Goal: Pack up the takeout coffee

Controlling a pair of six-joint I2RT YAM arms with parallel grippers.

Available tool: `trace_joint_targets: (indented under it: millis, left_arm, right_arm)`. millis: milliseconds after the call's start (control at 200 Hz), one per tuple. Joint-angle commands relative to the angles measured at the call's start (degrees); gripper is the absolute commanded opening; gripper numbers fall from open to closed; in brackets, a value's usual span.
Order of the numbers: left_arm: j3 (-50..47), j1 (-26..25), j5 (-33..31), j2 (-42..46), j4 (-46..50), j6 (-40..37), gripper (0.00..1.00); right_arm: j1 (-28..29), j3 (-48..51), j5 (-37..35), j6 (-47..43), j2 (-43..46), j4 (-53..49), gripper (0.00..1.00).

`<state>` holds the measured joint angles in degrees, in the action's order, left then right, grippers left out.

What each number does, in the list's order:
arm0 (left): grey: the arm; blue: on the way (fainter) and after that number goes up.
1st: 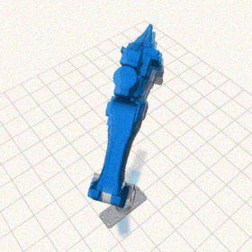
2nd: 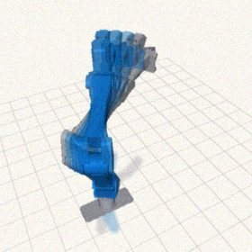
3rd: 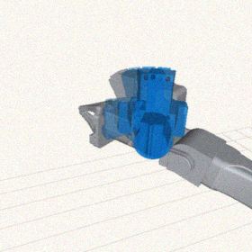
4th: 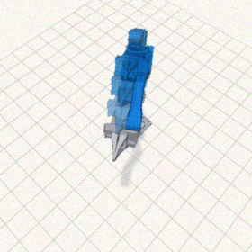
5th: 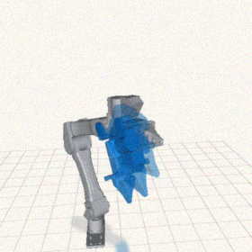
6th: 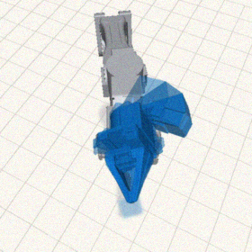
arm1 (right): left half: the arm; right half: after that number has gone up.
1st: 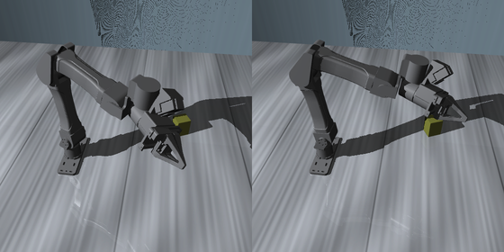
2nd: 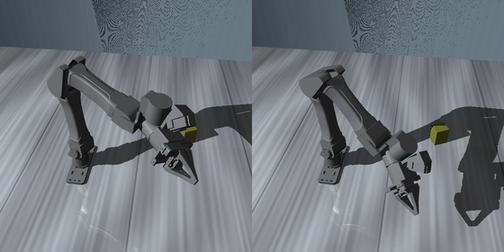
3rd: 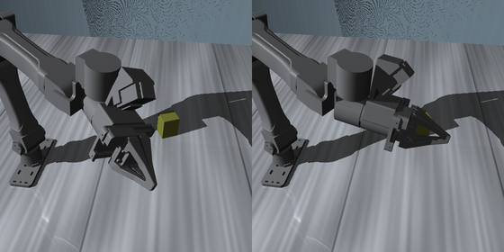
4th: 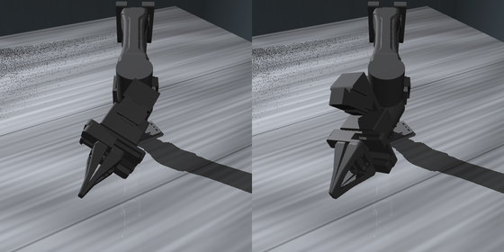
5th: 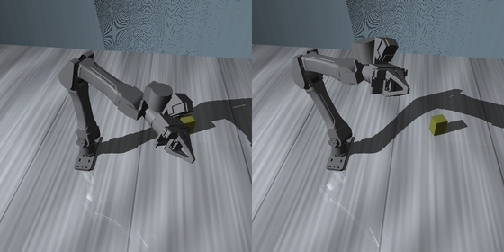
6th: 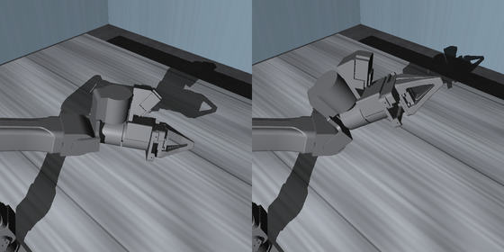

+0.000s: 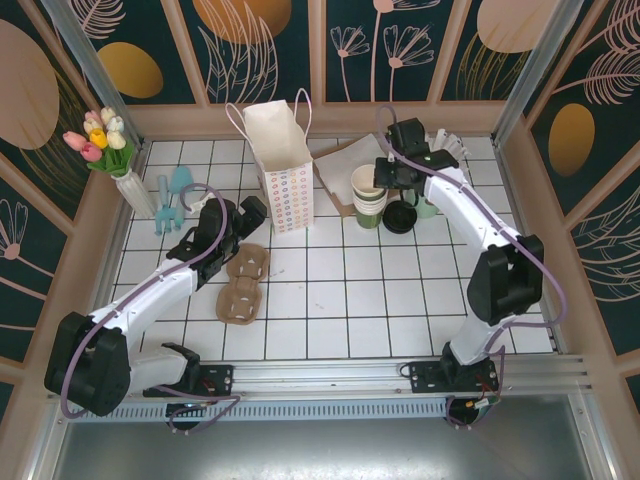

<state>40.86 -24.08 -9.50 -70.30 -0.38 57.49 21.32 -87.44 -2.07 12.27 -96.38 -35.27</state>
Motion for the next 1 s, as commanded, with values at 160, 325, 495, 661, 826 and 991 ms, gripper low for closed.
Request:
trace_joint_targets:
  millis: [160,325,495,661,826,991]
  left_arm:
    - [1.9,0.0,-0.2,0.0,0.0,-1.0,0.98]
    - [1.9,0.0,-1.2,0.7,0.5,-0.7,0.99]
    - [2.4,0.0,-3.1,0.6,1.8,-0.3,0.99]
    - [3.3,0.0,-3.1,0.5,3.0,-0.9,0.99]
    - [4.1,0.0,-1.0,0.0,3.3,-1.8,0.98]
    - [4.6,0.0,-0.8,-0.1,4.2,-1.4,0.99]
  right_arm:
    - [-0.3,5.6,-0.3,0.1,7.1,7.5,0.00]
    - [-0.2,3.1,-1.5,0.3,10.4,6.1,0.00]
    - [0.2,3.2,-0.6,0.9,15.3,6.4,0.00]
    - [3.0,3.7,-1.6,2.6,18.9,5.9,0.00]
    - [7.6,7.9,0.9,7.2,20.7,7.7,0.00]
    - [15.5,12.6,-2.5,12.2,19.9,8.8,0.00]
